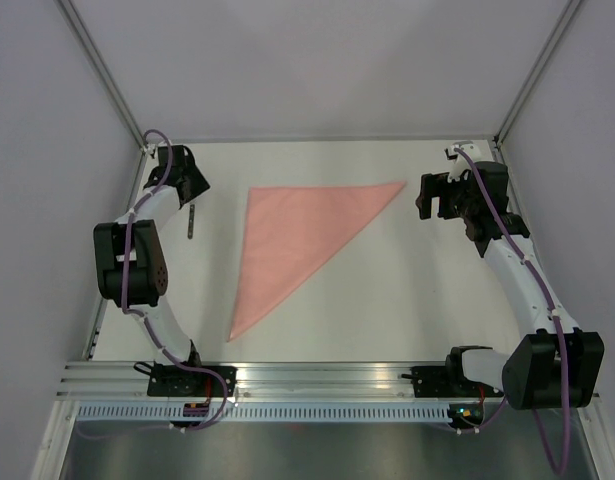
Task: Fold the napkin, place the utensils inside, and roll it up
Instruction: Grab a utensil with the left arm
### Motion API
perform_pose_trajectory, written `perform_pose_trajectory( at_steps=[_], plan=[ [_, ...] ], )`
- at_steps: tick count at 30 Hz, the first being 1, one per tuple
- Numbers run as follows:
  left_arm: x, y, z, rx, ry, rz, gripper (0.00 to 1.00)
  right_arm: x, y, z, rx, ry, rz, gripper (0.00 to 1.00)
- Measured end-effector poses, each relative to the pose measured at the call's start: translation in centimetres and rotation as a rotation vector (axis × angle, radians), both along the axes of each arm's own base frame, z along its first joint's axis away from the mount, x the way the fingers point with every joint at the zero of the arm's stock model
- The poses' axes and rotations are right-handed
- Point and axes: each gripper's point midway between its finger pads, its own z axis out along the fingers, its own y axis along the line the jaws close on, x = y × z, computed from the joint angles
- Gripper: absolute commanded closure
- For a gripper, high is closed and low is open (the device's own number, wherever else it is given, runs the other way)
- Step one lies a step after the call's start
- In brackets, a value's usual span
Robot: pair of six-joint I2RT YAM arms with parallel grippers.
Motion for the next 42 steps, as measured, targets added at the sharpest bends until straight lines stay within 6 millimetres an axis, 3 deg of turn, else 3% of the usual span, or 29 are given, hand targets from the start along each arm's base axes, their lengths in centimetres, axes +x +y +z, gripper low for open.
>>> perform_pose_trajectory(
  at_steps=[4, 7, 18, 25, 30, 36, 37, 42],
  plan=[
    [-1.8, 2.6, -1.5, 0.009, 0.074, 0.064, 0.39, -0.1, 0.3, 0.0, 0.008, 0.004, 0.014, 0.02],
    [-2.6, 3.1, -2.2, 0.007, 0.111, 0.077, 0.39, -0.2, 0.5, 0.0, 0.014, 0.004, 0.023, 0.02],
    [-2.9, 3.1, -6.2, -0.003, 0.254, 0.075, 0.4, -0.3, 0.6, -0.1, 0.017, 0.011, 0.03, 0.02],
    [-2.9, 3.2, -7.5, -0.006, 0.302, 0.074, 0.43, -0.3, 0.7, -0.1, 0.019, 0.011, 0.033, 0.02],
    [-2.9, 3.4, -8.0, 0.01, 0.324, 0.065, 0.54, -0.3, 0.7, -0.1, 0.019, 0.011, 0.033, 0.02],
    [-2.6, 3.5, -8.1, 0.018, 0.33, 0.051, 0.86, -0.3, 0.7, -0.1, 0.02, 0.011, 0.037, 0.02],
    [-2.6, 3.5, -8.2, 0.018, 0.331, 0.049, 0.95, -0.3, 0.7, -0.1, 0.02, 0.011, 0.037, 0.02],
    [-2.5, 3.4, -8.1, 0.021, 0.335, 0.037, 0.98, -0.3, 0.7, -0.1, 0.019, 0.011, 0.037, 0.02]
  ],
)
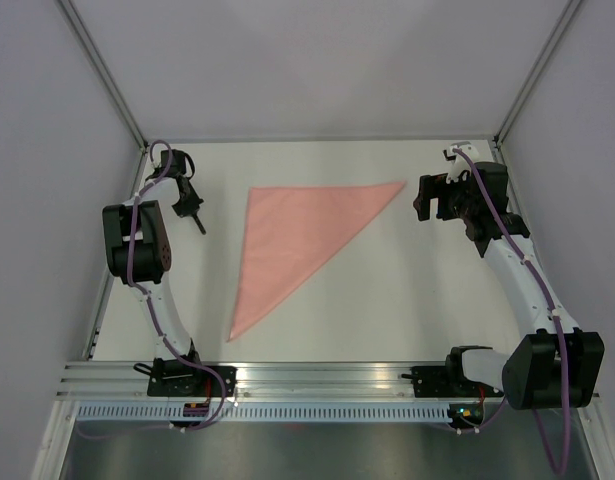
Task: Fold the napkin, place the utensils inside, and roll it up
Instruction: Grab a utensil with the left arm, then place the utensil onto the napkin
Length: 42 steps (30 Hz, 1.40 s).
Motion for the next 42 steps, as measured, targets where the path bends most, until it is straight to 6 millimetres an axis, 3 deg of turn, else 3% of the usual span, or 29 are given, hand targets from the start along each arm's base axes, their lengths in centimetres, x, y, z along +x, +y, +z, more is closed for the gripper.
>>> perform_pose_trajectory(
  at_steps=[10, 14, 20, 23, 27, 30, 31, 34, 42],
  plan=[
    [-0.1, -1.0, 0.7, -0.042, -0.009, -0.054, 0.98, 0.0, 0.1, 0.0, 0.004, 0.0, 0.007, 0.02],
    [-0.4, -2.0, 2.9, -0.077, -0.061, -0.093, 0.98, 0.0, 0.2, 0.0, 0.004, 0.0, 0.01, 0.02],
    [0.2, -3.5, 7.8, -0.095, -0.197, -0.171, 0.98, -0.1, 0.5, 0.0, 0.001, -0.001, 0.019, 0.02],
    [0.2, -5.3, 9.9, -0.092, -0.247, -0.25, 0.98, -0.1, 0.6, 0.0, -0.001, -0.002, 0.023, 0.02],
    [0.0, -10.1, 11.5, -0.078, -0.285, -0.424, 0.98, -0.1, 0.8, 0.0, -0.001, -0.001, 0.03, 0.02],
    [-0.8, -15.6, 11.7, -0.09, -0.287, -0.6, 0.98, -0.1, 1.1, 0.0, -0.001, -0.002, 0.037, 0.02],
    [-1.5, -18.0, 11.5, -0.103, -0.283, -0.677, 0.98, -0.2, 1.1, 0.0, -0.001, -0.002, 0.038, 0.02],
    [-3.5, -22.6, 10.8, -0.122, -0.265, -0.837, 0.98, -0.2, 1.2, 0.0, 0.0, -0.002, 0.042, 0.02],
    [-9.7, -31.2, 8.2, -0.112, -0.187, -1.183, 0.98, -0.3, 1.8, 0.0, 0.001, -0.002, 0.06, 0.02]
  ],
)
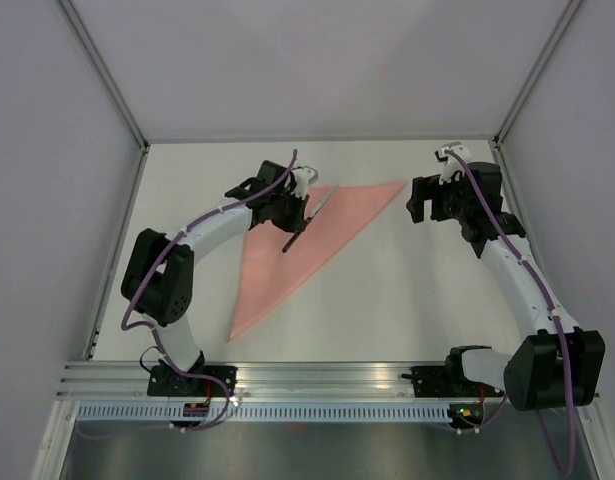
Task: Fold the napkin, place the utensils inside, and roll it up
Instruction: Place the utensil onto the napkin
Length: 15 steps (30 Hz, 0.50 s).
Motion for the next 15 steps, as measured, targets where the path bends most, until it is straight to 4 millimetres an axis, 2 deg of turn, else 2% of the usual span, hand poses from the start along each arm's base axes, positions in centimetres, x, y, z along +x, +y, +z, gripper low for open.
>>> perform_pose_trajectory(
  at_steps=[2, 5, 11, 15],
  plan=[
    [-1.3, -1.7, -0.5, 0.005, 0.011, -0.067, 0.98, 0.0, 0.1, 0.0, 0.0, 0.0, 0.002, 0.02],
    [-2.5, -3.1, -1.7, 0.019, 0.032, -0.125, 0.98, 0.0, 0.1, 0.0, -0.001, 0.0, 0.004, 0.02],
    [-4.3, -3.8, -5.0, 0.064, 0.116, -0.169, 0.98, 0.0, 0.1, 0.0, -0.005, -0.001, 0.006, 0.02],
    [-5.0, -4.4, -5.7, 0.075, 0.133, -0.189, 0.98, 0.0, 0.2, 0.0, -0.007, -0.002, 0.009, 0.02]
  ],
)
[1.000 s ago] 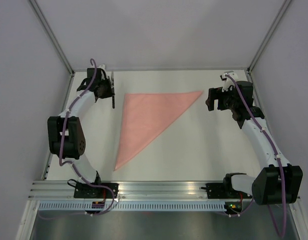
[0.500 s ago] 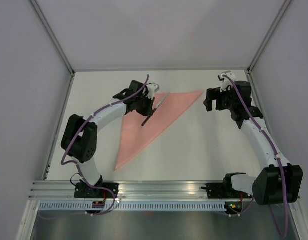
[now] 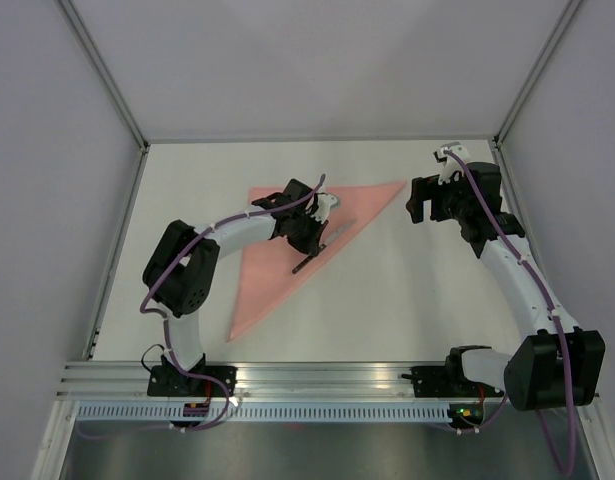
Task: Fold the napkin, place the utensils inside, and roll it up
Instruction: Place the utensil onto the napkin
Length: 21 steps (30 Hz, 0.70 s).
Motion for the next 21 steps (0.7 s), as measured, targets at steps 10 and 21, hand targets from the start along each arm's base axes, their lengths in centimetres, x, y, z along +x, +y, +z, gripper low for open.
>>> perform_pose_trajectory(
  at_steps=[10, 21],
  plan=[
    [-0.8, -0.5, -0.3, 0.005, 0.004, -0.02, 0.98, 0.0, 0.1, -0.1, 0.0, 0.003, 0.002, 0.02],
    [-1.2, -0.2, -0.8, 0.016, 0.018, -0.018, 0.98, -0.1, 0.1, -0.3, -0.001, 0.008, 0.002, 0.02]
  ],
)
